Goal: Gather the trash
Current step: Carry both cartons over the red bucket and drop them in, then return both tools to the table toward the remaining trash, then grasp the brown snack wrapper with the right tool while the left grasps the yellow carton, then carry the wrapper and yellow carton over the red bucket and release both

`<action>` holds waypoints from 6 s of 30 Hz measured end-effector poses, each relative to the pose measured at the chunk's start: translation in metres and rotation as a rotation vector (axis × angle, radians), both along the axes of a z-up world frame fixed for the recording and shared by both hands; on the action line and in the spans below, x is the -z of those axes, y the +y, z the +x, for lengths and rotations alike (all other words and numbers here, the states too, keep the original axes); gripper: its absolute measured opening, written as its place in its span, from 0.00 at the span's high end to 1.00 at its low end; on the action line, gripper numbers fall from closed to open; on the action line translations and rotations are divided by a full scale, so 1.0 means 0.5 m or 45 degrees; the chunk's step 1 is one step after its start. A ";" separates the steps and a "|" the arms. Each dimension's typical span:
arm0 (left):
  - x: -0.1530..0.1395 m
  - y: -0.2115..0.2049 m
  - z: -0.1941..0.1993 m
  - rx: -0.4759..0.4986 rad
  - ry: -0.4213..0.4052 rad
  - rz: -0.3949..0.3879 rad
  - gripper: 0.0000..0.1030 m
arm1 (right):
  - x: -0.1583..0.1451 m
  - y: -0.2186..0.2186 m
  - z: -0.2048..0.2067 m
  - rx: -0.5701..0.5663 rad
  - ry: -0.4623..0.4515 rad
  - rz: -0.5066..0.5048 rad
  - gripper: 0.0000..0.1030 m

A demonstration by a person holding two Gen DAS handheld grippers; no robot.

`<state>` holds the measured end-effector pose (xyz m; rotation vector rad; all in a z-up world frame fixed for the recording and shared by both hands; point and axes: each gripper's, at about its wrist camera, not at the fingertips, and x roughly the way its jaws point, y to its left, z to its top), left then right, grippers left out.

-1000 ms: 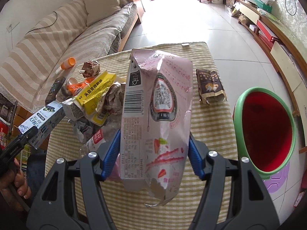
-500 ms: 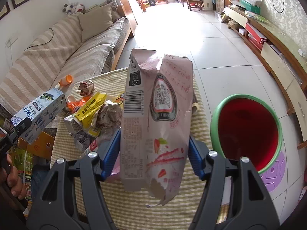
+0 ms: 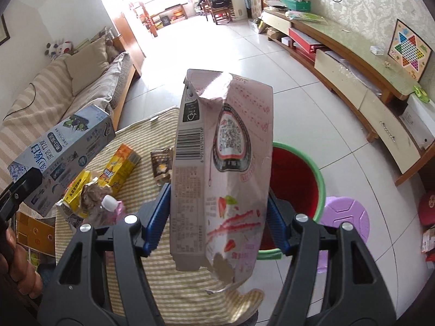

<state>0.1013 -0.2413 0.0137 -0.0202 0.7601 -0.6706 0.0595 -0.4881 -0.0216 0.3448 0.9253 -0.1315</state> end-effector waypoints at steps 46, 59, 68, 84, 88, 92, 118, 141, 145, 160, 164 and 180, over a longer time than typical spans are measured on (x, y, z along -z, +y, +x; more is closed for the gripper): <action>0.011 -0.086 0.082 -0.041 0.057 -0.063 0.08 | 0.057 -0.023 0.042 0.075 0.040 0.060 0.05; 0.031 0.233 0.067 -0.366 0.063 0.118 0.08 | 0.016 0.199 0.123 -0.194 -0.014 -0.064 0.05; 0.104 0.376 0.062 -0.409 0.175 0.177 0.08 | 0.051 0.270 0.172 -0.223 0.020 -0.139 0.05; 0.223 0.355 0.229 -0.288 0.388 0.246 0.37 | 0.195 0.281 0.298 -0.267 0.239 -0.152 0.05; 0.257 0.343 0.269 -0.278 0.458 0.254 0.43 | 0.218 0.273 0.328 -0.252 0.265 -0.146 0.05; 0.278 0.326 0.286 -0.258 0.495 0.258 0.48 | 0.257 0.268 0.356 -0.249 0.324 -0.141 0.12; 0.217 0.346 0.262 -0.323 0.414 0.194 0.82 | 0.197 0.306 0.323 -0.320 0.204 -0.176 0.56; -0.005 0.251 0.142 -0.206 0.120 0.131 0.82 | -0.007 0.232 0.133 -0.259 -0.056 -0.137 0.56; -0.003 0.178 0.126 -0.122 0.117 0.124 0.83 | -0.006 0.162 0.083 -0.151 -0.044 -0.124 0.56; 0.025 -0.117 0.098 0.175 0.120 0.078 0.83 | 0.008 -0.055 0.018 0.132 -0.040 -0.036 0.56; 0.034 -0.180 0.097 0.227 0.125 0.082 0.83 | 0.027 -0.087 0.016 0.176 -0.017 -0.024 0.56; 0.098 -0.307 0.131 0.292 0.240 0.054 0.81 | 0.055 -0.119 0.022 0.203 0.030 -0.059 0.55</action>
